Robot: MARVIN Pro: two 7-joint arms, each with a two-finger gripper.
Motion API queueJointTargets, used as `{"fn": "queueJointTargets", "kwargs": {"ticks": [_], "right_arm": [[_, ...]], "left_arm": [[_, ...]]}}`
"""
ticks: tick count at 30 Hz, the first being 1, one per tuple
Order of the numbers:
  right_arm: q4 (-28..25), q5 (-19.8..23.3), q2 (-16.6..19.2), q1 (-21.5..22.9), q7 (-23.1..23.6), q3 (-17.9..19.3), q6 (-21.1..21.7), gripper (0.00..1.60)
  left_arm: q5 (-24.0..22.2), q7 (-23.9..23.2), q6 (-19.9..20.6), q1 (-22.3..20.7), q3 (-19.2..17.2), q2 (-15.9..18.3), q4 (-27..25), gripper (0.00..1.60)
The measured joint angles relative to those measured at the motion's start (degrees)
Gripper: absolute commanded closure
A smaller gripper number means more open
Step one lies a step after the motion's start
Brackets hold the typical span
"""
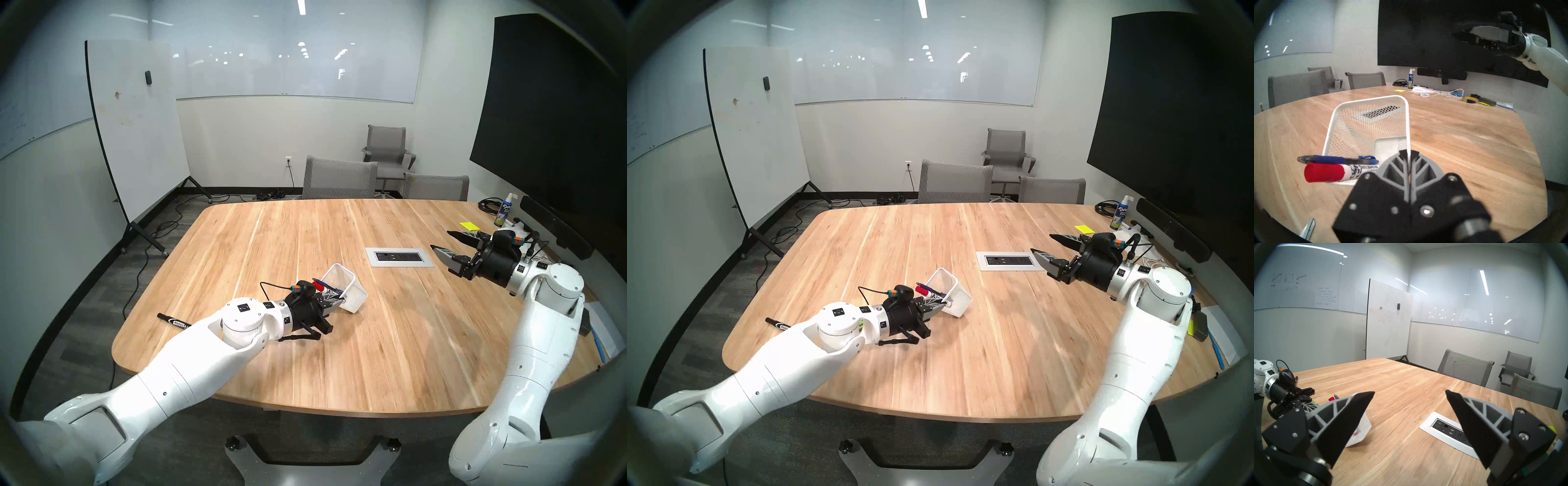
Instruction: Place the pen, the marker, and the scissors into the pen holder
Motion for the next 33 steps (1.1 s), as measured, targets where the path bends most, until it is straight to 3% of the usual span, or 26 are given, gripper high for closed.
{"fn": "queueJointTargets", "kwargs": {"ticks": [10,23,33], "right_arm": [[0.0,0.0,0.0,0.0,0.0,0.0,0.0,0.00],[0.0,0.0,0.0,0.0,0.0,0.0,0.0,0.00],[0.1,-0.1,0.0,0.0,0.0,0.0,0.0,0.00]], "left_arm": [[2.5,-10.6,6.7,-4.1,-0.3,6.7,-3.8,1.60],[3.8,-16.5,9.9,-6.9,0.1,8.8,-4.7,1.60],[22.0,-25.5,9.8,-12.8,5.0,10.6,-9.3,1.60]]}}
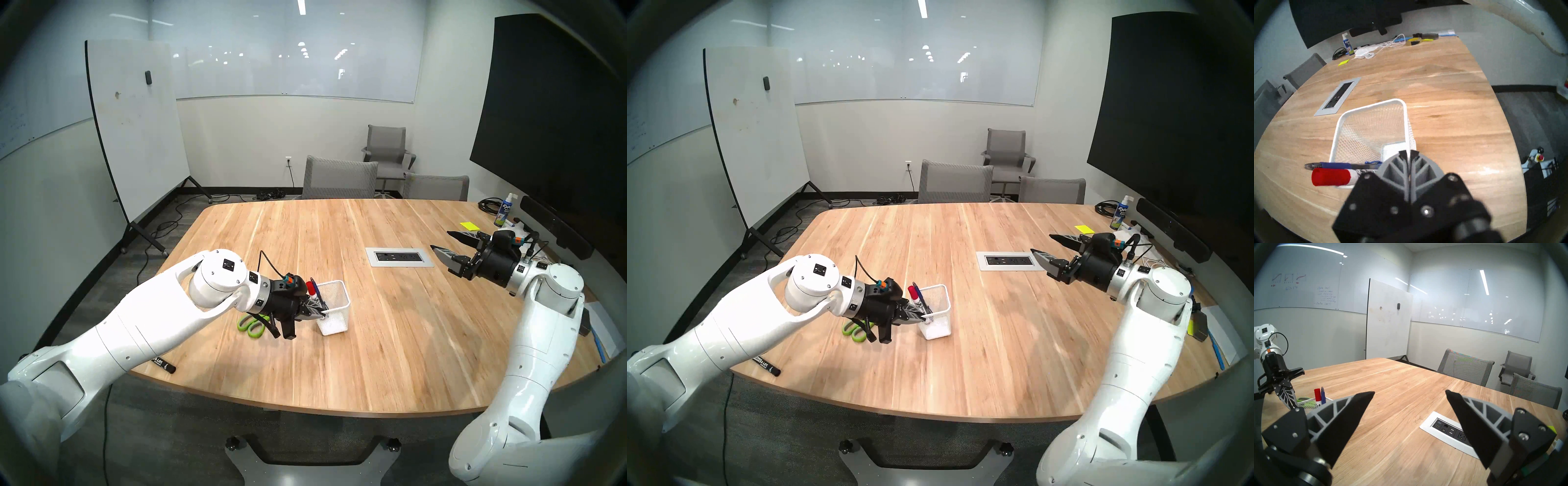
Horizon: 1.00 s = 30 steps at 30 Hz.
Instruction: Place the pen, the marker, and the scissors into the pen holder
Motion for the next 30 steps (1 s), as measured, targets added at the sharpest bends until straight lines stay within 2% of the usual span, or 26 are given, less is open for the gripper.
{"fn": "queueJointTargets", "kwargs": {"ticks": [7,9,15,22,30], "right_arm": [[0.0,0.0,0.0,0.0,0.0,0.0,0.0,0.00],[0.0,0.0,0.0,0.0,0.0,0.0,0.0,0.00],[0.0,0.0,0.0,0.0,0.0,0.0,0.0,0.00],[0.0,0.0,0.0,0.0,0.0,0.0,0.0,0.00],[0.0,0.0,0.0,0.0,0.0,0.0,0.0,0.00]], "left_arm": [[10.4,-6.4,-1.9,-4.0,2.3,-1.1,0.0,1.60],[12.4,-8.1,-2.5,-5.2,3.0,-1.7,0.7,0.00],[15.0,-11.1,-3.7,-7.8,4.5,-3.6,4.0,0.00],[15.1,-12.0,-4.4,-9.2,3.6,-4.8,6.0,0.00],[11.1,-11.0,-3.7,-9.0,-0.1,-5.3,5.7,0.00]]}}
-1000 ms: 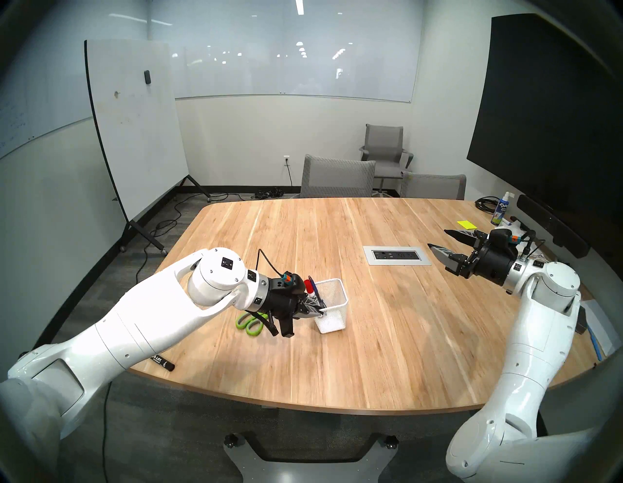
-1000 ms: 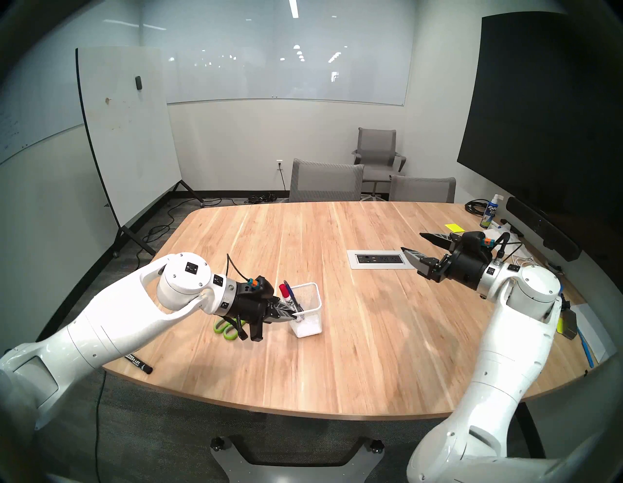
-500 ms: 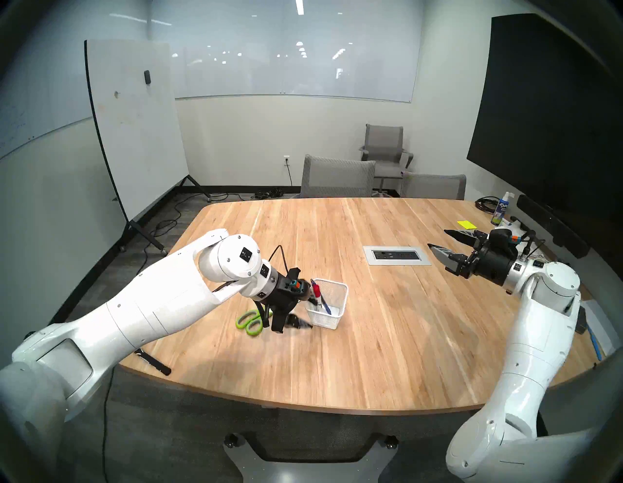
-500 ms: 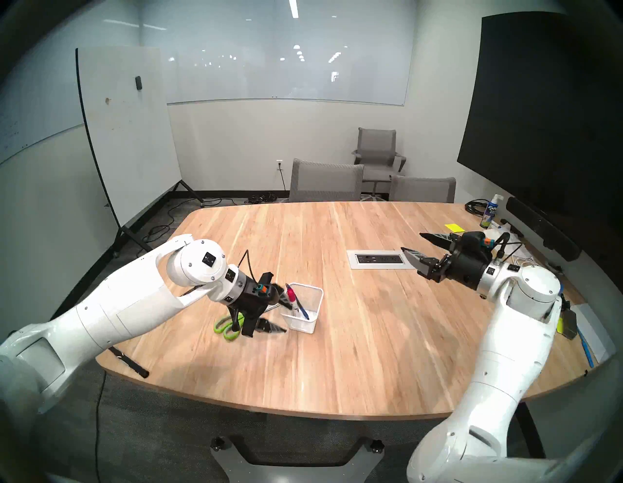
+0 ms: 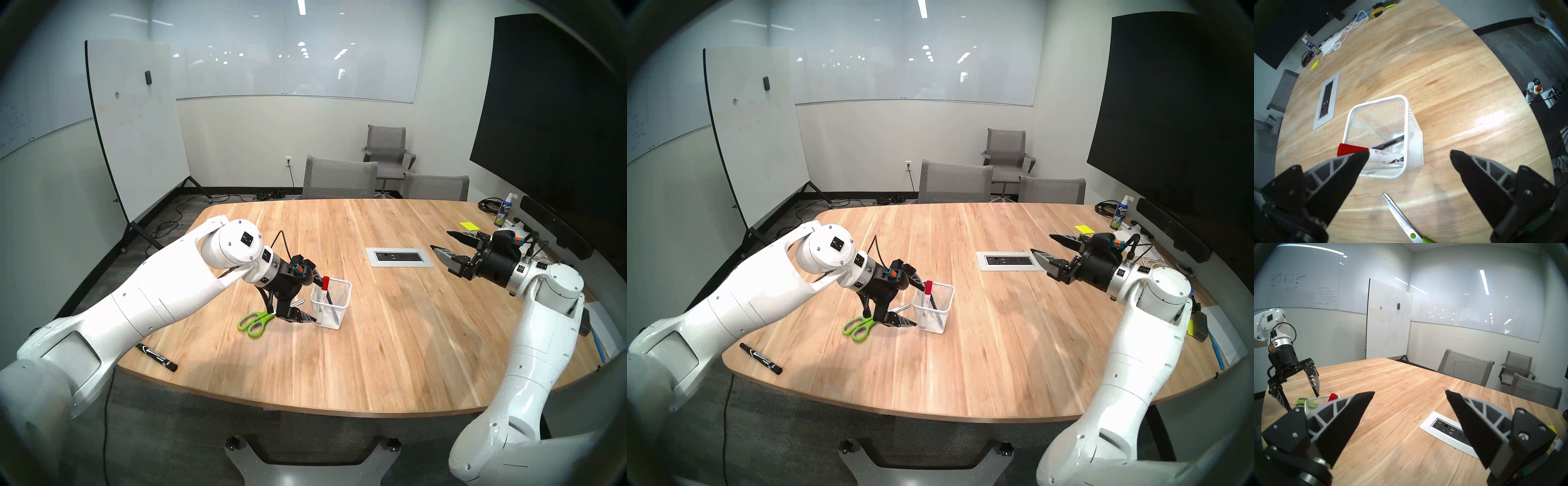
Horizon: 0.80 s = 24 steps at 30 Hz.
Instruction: Place the pen, the marker, and the scissors into the pen holder
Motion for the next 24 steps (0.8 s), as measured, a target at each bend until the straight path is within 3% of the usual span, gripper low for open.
{"fn": "queueJointTargets", "kwargs": {"ticks": [14,24], "right_arm": [[0.0,0.0,0.0,0.0,0.0,0.0,0.0,0.00],[0.0,0.0,0.0,0.0,0.0,0.0,0.0,0.00]], "left_arm": [[-11.8,5.5,4.1,5.6,-10.6,4.2,-5.7,0.00],[-21.3,9.8,5.8,13.7,-19.4,11.1,-7.2,0.00]]}}
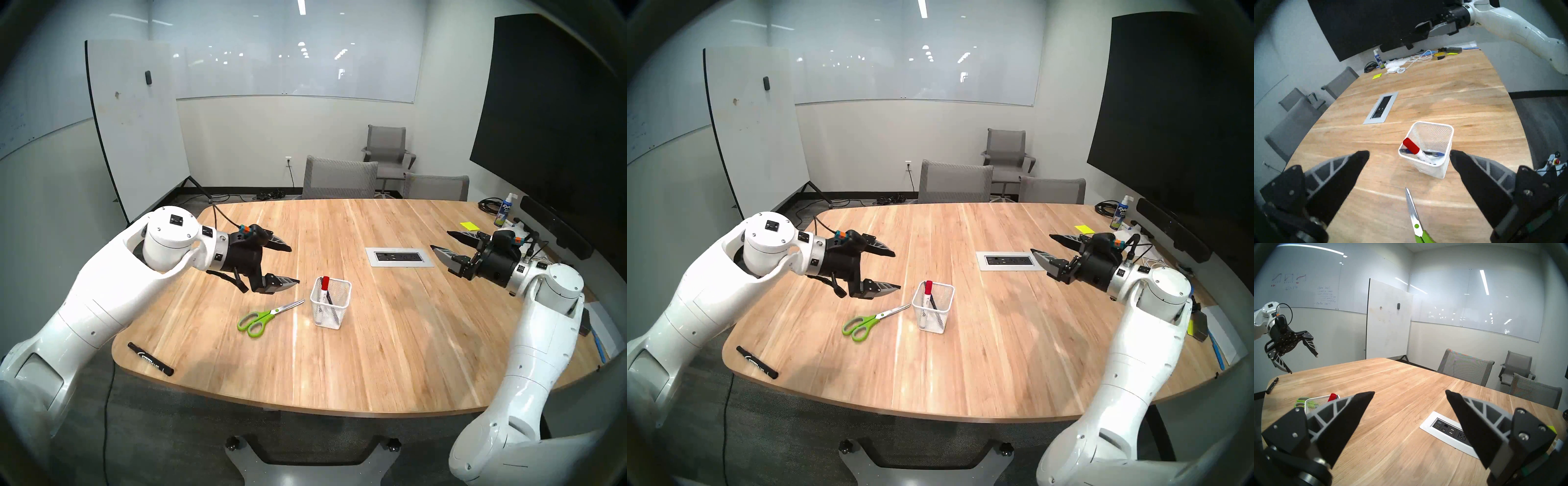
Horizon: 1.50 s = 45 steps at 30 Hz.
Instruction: Place the pen, the marker, and the scissors into the pen holder
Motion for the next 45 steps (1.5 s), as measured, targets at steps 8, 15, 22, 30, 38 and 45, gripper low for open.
{"fn": "queueJointTargets", "kwargs": {"ticks": [8,15,22,30,38,45], "right_arm": [[0.0,0.0,0.0,0.0,0.0,0.0,0.0,0.00],[0.1,-0.1,0.0,0.0,0.0,0.0,0.0,0.00],[0.1,-0.1,0.0,0.0,0.0,0.0,0.0,0.00],[0.1,-0.1,0.0,0.0,0.0,0.0,0.0,0.00],[0.0,0.0,0.0,0.0,0.0,0.0,0.0,0.00],[0.0,0.0,0.0,0.0,0.0,0.0,0.0,0.00]], "left_arm": [[-6.1,2.0,1.5,6.5,-5.4,5.6,0.6,0.00],[-11.3,2.6,2.0,12.4,-7.8,10.6,0.2,0.00],[-16.5,3.2,1.0,18.2,-10.3,15.5,-3.3,0.00],[-23.0,8.8,-1.7,24.8,-11.4,19.5,-4.5,0.00],[-27.3,15.7,-5.9,30.1,-12.1,21.4,-5.3,0.00],[-29.3,19.7,-8.6,35.0,-12.8,22.0,-5.3,0.00]]}}
